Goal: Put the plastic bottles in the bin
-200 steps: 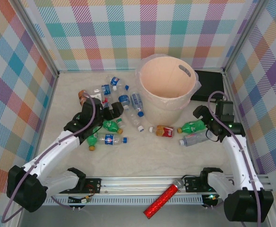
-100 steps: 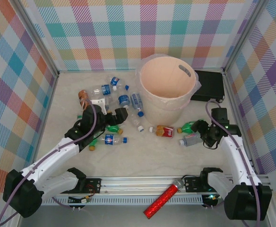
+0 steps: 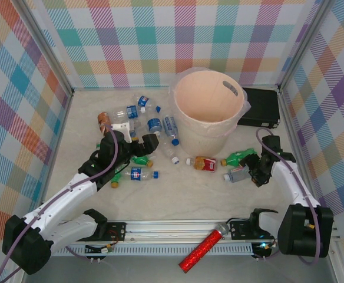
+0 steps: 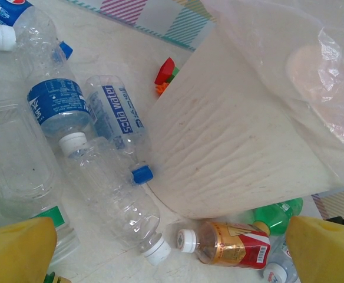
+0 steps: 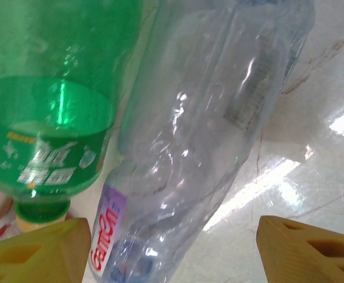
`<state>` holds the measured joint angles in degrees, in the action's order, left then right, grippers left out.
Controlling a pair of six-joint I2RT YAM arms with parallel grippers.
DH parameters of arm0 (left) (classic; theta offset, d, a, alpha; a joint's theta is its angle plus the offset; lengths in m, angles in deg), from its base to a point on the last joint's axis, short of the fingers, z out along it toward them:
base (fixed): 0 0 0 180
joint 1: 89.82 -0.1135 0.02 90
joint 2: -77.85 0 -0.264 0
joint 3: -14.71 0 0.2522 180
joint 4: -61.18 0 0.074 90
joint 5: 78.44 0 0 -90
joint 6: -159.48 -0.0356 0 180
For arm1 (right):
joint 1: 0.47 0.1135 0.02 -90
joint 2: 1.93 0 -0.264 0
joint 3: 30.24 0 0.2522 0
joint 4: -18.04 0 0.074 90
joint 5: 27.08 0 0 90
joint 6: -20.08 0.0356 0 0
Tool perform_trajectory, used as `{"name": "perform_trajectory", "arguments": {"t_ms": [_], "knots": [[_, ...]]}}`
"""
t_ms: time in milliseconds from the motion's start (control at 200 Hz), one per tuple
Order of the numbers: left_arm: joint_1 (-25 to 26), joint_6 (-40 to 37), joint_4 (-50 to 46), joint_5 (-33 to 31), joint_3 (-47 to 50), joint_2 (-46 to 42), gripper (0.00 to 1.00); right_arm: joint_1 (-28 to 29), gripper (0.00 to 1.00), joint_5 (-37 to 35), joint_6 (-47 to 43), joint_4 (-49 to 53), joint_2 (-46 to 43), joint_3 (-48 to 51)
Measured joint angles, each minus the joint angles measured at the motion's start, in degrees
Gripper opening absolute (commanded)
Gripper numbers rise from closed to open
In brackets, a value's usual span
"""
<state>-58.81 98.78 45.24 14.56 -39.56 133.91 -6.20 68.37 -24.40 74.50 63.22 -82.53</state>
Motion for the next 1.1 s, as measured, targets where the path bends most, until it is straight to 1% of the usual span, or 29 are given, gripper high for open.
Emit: {"name": "perform_trajectory", "arguments": {"t_ms": [140, 365, 540, 595, 655, 725, 855, 915, 1030, 1100], "knots": [[0.0, -0.07, -0.04, 0.59, 0.0, 0.0, 1.0, -2.27, 0.74, 1.99, 0.48, -2.29, 3.5, 0.72], [0.0, -0.17, -0.07, 0.66, 0.0, 0.02, 0.99, -3.63, 0.72, 4.11, 0.83, -6.45, 6.32, 2.51], [0.0, -0.17, -0.46, 0.98, 0.0, 0.09, 1.0, -4.35, 0.74, 4.76, 1.11, -7.8, 8.2, 4.13], [0.0, -0.17, -0.5, 1.01, 0.0, 0.09, 1.0, -4.44, 0.72, 4.94, 1.25, -8.02, 8.17, 4.24], [0.0, -0.17, -0.52, 1.01, -0.02, 0.09, 1.0, -4.46, 0.66, 4.94, 1.51, -8.17, 8.15, 4.26], [0.0, -0.17, -0.85, 1.01, -0.02, 0.09, 1.0, -4.55, 0.64, 4.9, 1.73, -8.24, 7.98, 4.26], [0.0, -0.17, -2.32, 1.01, -0.39, 0.07, 1.0, -4.72, 0.6, 4.0, 1.64, -7.78, 4.81, 4.26], [0.0, -0.17, -2.99, 1.01, -0.68, 0.07, 1.0, -4.76, 0.58, 3.32, 1.62, -7.17, 1.97, 4.26], [0.0, -0.15, -4.2, 0.96, -1.66, -0.02, 1.0, -4.76, 0.58, 2.08, 1.16, -5.46, -3.8, 4.24], [0.0, -0.15, -4.85, 0.92, -2.32, -0.26, 1.0, -4.81, 0.56, 1.38, 0.59, -4.07, -7.41, 4.11]]}}
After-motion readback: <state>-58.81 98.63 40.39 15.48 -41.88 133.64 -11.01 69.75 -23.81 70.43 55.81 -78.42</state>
